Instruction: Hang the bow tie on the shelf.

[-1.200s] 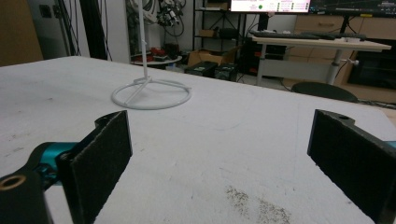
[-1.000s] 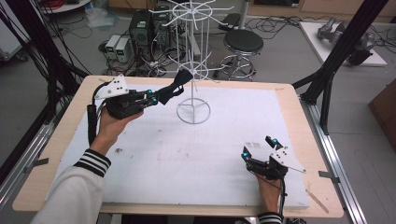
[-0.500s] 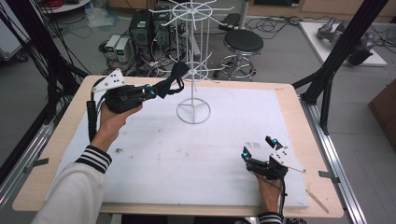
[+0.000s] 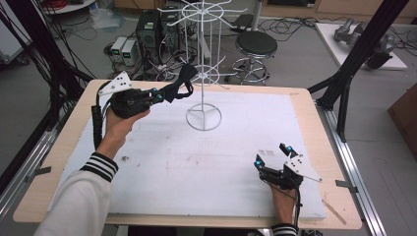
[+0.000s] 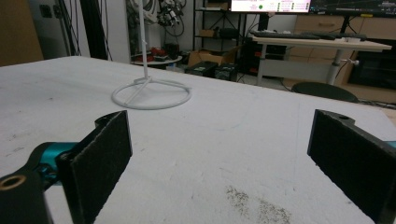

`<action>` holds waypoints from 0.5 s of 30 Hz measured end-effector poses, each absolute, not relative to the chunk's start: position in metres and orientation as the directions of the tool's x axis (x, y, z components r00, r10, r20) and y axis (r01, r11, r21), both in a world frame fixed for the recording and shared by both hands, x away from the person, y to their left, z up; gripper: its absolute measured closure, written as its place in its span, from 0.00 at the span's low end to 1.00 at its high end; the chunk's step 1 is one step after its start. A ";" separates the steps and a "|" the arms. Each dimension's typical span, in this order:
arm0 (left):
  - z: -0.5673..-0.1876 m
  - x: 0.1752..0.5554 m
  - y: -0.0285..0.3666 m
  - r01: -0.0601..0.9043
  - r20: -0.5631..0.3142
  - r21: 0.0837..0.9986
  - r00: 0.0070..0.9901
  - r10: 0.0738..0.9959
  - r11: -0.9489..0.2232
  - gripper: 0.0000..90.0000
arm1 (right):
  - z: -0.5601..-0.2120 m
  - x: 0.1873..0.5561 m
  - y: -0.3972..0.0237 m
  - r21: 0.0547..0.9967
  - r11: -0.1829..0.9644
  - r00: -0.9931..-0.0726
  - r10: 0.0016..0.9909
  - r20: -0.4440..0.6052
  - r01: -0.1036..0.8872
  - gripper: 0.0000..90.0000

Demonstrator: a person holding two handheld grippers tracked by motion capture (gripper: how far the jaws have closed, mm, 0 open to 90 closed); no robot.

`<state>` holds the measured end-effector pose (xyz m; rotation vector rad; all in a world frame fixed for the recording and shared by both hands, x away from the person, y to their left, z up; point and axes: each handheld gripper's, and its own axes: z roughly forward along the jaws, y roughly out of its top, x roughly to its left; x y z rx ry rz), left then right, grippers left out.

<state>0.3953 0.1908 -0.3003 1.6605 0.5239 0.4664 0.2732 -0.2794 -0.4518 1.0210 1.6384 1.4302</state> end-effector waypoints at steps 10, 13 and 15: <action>-0.296 0.391 0.195 0.070 0.009 0.991 0.824 0.567 -0.117 0.96 | -0.452 0.273 -0.279 0.992 0.069 -0.424 0.905 -0.019 0.102 0.06; -0.294 0.390 0.197 0.070 0.001 0.992 0.829 0.559 -0.105 0.96 | -0.452 0.273 -0.279 0.992 0.070 -0.423 0.906 -0.021 0.101 0.06; -0.292 0.386 0.197 0.059 0.008 0.993 0.838 0.546 -0.106 0.96 | -0.452 0.273 -0.279 0.993 0.066 -0.424 0.905 -0.017 0.102 0.06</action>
